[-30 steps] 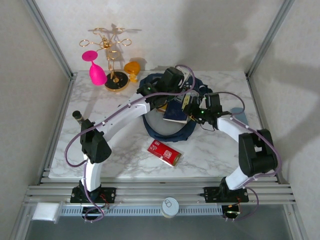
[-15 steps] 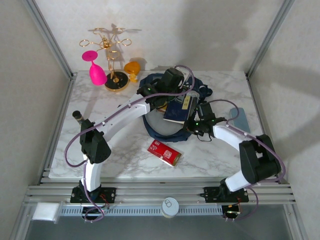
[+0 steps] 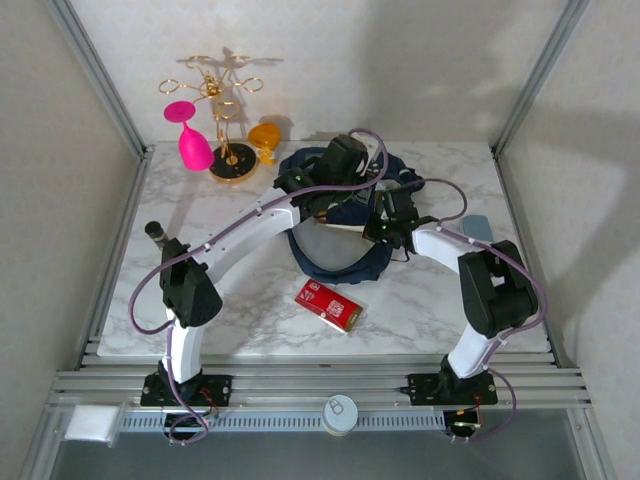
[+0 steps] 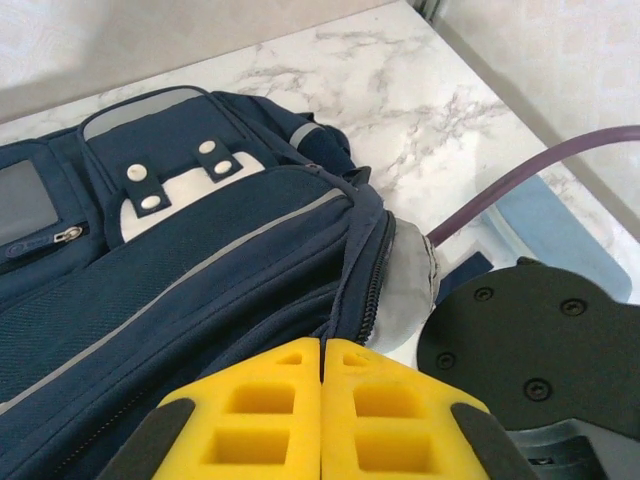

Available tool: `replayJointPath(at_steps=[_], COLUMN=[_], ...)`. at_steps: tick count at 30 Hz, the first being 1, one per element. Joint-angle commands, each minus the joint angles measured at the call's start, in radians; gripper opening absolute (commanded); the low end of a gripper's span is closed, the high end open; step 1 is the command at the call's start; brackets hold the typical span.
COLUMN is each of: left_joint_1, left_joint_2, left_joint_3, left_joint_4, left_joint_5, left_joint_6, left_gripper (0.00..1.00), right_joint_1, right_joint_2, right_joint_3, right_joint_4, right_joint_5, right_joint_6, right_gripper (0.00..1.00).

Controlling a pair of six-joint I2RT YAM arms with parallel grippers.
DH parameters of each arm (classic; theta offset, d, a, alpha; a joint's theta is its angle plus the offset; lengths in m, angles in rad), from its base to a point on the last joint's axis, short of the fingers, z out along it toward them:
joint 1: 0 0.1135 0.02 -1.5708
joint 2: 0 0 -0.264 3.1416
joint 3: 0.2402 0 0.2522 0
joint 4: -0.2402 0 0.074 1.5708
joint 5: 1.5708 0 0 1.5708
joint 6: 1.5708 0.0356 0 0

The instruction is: Pack books, pencil case, and school supplies into a backpack

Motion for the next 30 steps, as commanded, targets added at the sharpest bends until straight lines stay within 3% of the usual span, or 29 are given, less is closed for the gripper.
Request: replayJointPath(at_steps=[1,5,10,15,19,21,25,27,30], left_joint_1=[-0.014,-0.013,-0.015,-0.036,-0.059,-0.079,-0.11,-0.104,-0.053], left_joint_2=[-0.077,-0.07,-0.033,0.018,0.097,0.165,0.319,0.339,0.274], left_joint_3=[0.038,0.032,0.019,-0.034,-0.055,0.017,0.296,0.338,0.296], left_joint_4=[0.116,0.128,0.164,0.304,0.45,0.476,0.307,0.274,0.242], left_joint_5=[0.031,0.028,0.024,0.028,0.052,0.067,0.043,0.094,0.211], left_joint_6=[-0.057,-0.107,-0.229,-0.401,-0.593,-0.638,-0.655,-0.642,-0.546], left_gripper=[0.0,0.0,0.0,0.0,0.0,0.0,0.0,0.23,0.38], right_joint_1=[0.005,0.005,-0.049,-0.216,-0.395,-0.452,-0.508,-0.511,-0.508], right_joint_2=[0.045,0.045,-0.158,-0.413,-0.518,-0.523,-0.491,-0.492,-0.484], right_joint_3=[0.027,0.034,-0.067,-0.185,-0.168,-0.138,-0.044,-0.01,0.02], right_joint_4=[0.166,0.186,0.074,-0.081,-0.215,-0.251,-0.304,-0.309,-0.32], right_joint_5=[0.013,-0.075,-0.085,-0.095,-0.114,-0.145,-0.18,-0.182,-0.2], right_joint_6=[-0.023,-0.067,-0.108,-0.099,-0.103,-0.118,-0.123,-0.111,-0.095], right_gripper=[0.11,0.17,0.26,0.31,0.34,0.35,0.36,0.37,0.39])
